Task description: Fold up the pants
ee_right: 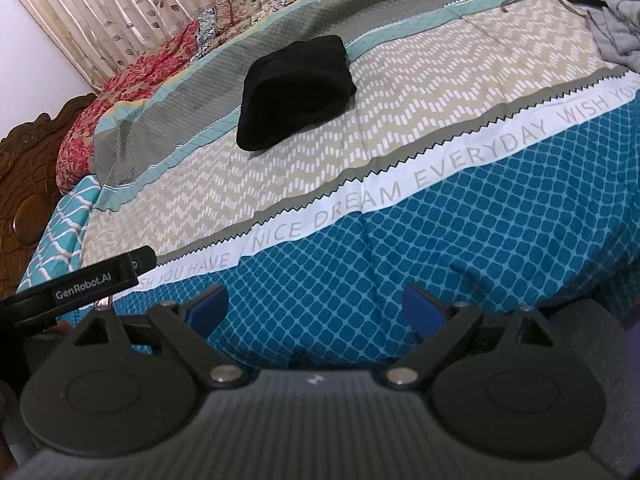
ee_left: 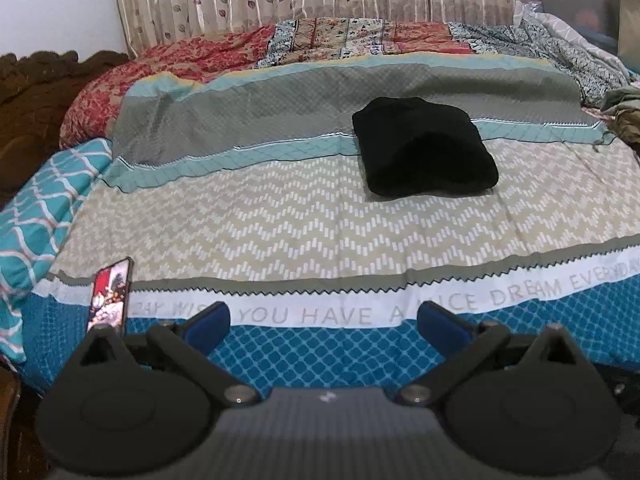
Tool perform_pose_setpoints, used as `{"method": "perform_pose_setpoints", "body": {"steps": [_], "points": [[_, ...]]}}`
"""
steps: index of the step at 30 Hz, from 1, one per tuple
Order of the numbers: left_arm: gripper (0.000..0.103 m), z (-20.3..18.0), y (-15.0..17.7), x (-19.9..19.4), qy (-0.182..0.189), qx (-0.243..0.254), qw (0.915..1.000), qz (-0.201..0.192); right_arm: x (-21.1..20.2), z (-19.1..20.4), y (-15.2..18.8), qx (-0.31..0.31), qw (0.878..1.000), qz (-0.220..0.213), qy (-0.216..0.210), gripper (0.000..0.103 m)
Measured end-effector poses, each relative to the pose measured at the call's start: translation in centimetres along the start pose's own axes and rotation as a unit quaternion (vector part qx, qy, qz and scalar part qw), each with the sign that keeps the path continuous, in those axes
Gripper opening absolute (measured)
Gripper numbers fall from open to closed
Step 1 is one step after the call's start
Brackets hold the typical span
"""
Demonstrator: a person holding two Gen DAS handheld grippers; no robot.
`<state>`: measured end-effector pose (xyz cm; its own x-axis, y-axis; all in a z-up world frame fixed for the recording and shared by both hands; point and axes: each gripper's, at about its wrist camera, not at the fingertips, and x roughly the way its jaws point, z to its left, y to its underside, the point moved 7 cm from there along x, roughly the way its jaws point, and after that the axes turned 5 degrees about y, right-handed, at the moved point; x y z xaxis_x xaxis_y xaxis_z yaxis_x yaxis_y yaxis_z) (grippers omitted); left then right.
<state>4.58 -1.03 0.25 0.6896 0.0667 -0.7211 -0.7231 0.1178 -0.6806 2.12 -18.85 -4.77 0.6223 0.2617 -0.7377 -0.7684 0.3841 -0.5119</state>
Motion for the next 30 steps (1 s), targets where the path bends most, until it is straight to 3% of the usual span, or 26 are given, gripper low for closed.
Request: {"method": "perform_pose_setpoints", "body": {"steps": [13, 24, 30], "points": [[0.103, 0.0, 0.24, 0.28, -0.02, 0.021, 0.9996, 0.002, 0.25, -0.53, 0.24, 0.017, 1.0, 0.011, 0.004, 0.095], [0.103, -0.34, 0.58, 0.69, -0.026, 0.031, 0.9987, 0.031, 0.37, -0.65, 0.28, 0.019, 1.0, 0.012, 0.005, 0.095], [0.103, -0.71, 0.96, 0.86, 0.0, 0.023, 0.9984, 0.052, 0.44, -0.71, 0.33, 0.019, 1.0, 0.012, 0.005, 0.095]]}}
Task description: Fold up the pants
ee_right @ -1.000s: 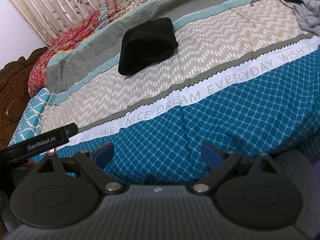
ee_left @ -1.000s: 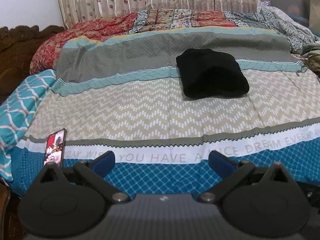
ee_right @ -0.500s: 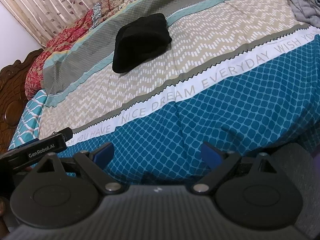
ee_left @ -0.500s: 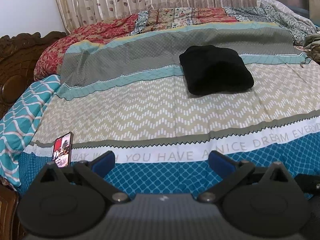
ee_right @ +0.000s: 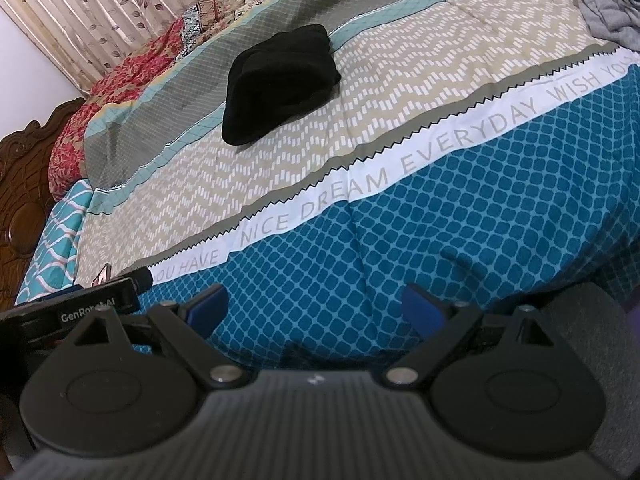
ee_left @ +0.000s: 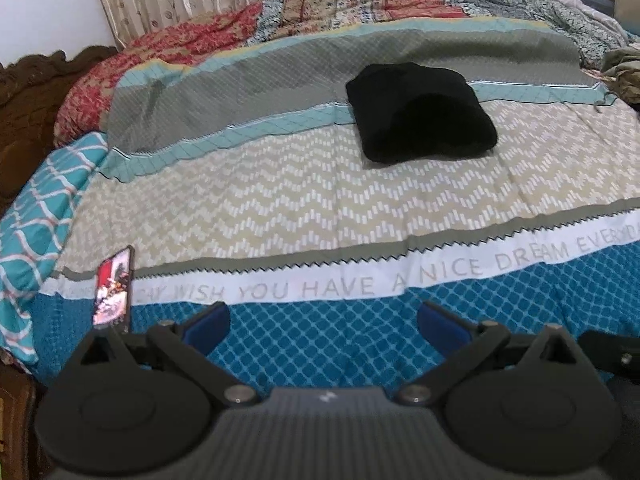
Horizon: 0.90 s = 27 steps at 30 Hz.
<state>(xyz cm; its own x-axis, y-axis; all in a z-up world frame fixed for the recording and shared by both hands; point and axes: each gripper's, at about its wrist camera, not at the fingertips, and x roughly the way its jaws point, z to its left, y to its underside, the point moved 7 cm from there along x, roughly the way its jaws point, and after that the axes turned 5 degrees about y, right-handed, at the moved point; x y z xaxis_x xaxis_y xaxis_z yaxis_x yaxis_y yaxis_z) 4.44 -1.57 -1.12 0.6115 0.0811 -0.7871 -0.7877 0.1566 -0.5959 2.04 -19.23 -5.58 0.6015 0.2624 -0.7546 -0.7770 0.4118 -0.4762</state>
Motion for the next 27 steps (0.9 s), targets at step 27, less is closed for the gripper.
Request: {"method": "perform_pose_setpoints", "body": {"steps": [27], "points": [[0.103, -0.4, 1.1, 1.1, 0.017, -0.009, 0.9992, 0.035, 0.4, -0.2, 0.3, 0.007, 1.0, 0.0, 0.011, 0.095]]}}
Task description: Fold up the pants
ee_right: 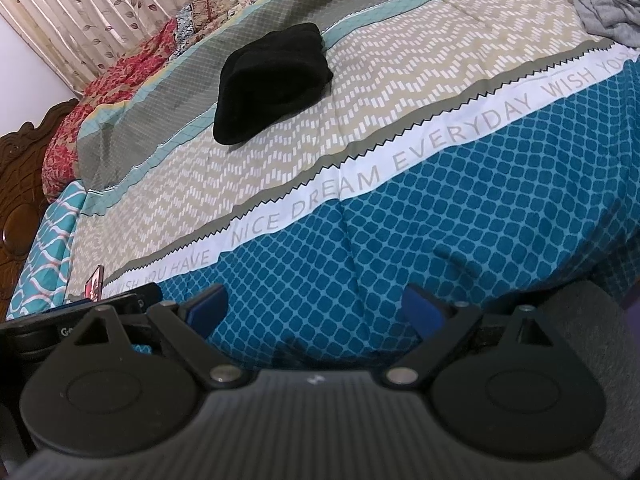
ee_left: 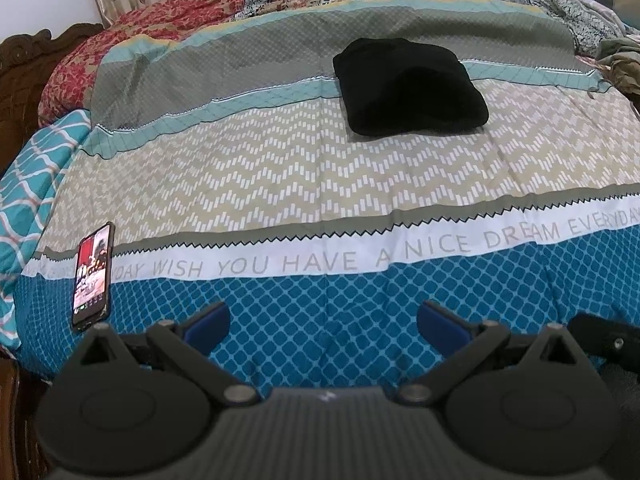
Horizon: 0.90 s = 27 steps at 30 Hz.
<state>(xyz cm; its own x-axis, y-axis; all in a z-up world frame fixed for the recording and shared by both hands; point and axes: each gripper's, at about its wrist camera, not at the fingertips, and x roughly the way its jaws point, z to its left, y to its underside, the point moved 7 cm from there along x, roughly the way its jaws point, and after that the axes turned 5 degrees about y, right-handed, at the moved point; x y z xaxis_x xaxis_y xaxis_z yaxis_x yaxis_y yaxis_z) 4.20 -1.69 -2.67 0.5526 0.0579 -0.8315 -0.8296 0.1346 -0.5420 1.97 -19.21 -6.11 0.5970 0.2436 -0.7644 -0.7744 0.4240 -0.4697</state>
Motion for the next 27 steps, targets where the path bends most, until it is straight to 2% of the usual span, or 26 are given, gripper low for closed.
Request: {"method": "perform_pose_setpoints", "body": {"steps": [27], "points": [[0.103, 0.0, 0.8, 1.2, 0.008, -0.005, 0.9996, 0.026, 0.4, -0.3, 0.2, 0.006, 1.0, 0.006, 0.004, 0.095]]}}
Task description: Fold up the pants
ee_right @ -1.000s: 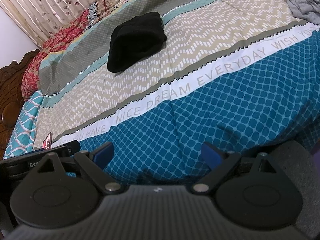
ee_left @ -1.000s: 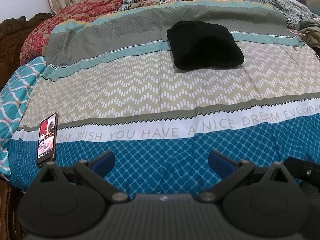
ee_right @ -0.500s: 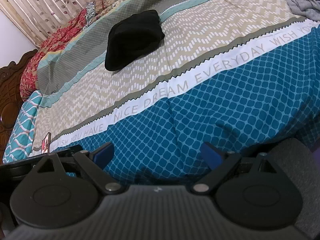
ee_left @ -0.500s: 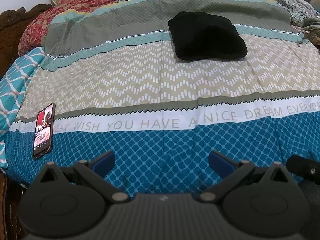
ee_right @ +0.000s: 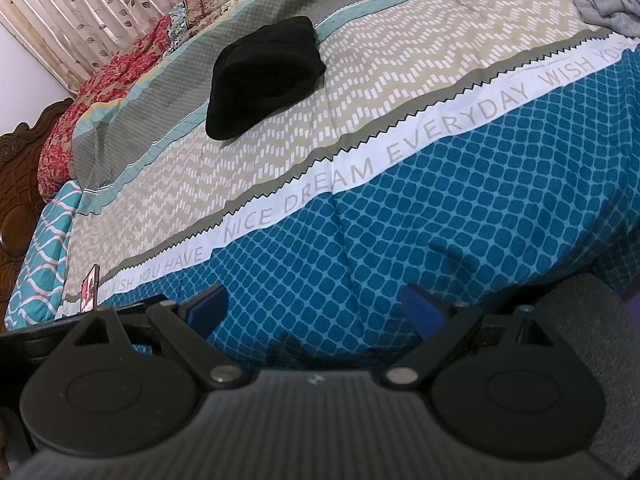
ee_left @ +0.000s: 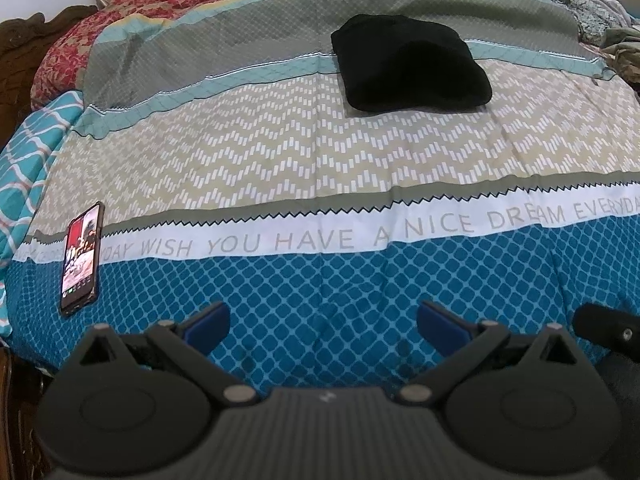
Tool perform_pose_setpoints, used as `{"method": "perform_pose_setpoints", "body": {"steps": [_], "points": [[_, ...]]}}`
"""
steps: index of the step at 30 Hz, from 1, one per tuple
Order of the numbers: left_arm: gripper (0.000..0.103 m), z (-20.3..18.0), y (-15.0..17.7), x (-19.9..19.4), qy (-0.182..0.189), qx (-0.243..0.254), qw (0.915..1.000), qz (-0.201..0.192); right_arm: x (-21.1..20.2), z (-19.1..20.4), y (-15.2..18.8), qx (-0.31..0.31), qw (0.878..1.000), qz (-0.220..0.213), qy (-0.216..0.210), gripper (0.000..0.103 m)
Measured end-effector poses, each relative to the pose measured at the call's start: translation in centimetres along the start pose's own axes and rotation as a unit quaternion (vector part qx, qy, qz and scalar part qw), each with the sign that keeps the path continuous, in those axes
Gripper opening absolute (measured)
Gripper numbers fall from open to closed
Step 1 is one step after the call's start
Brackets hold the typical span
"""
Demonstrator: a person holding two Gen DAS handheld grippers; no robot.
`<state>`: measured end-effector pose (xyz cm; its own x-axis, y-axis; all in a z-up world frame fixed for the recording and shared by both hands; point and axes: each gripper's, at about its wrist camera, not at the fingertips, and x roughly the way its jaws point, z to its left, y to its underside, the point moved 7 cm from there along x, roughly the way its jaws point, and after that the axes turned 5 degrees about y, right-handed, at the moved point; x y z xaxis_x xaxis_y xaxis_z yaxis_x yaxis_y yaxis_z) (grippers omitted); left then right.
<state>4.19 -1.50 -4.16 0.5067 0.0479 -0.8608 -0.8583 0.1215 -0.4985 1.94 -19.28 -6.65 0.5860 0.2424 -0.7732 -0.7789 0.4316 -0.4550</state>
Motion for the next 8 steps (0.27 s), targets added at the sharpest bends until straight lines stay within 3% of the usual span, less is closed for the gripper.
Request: {"method": "perform_pose_setpoints", "body": {"steps": [8], "points": [[0.103, -0.47, -0.24, -0.18, 0.0, 0.012, 0.9999, -0.01, 0.19, -0.14, -0.02, 0.0, 1.0, -0.001, 0.002, 0.095]]}}
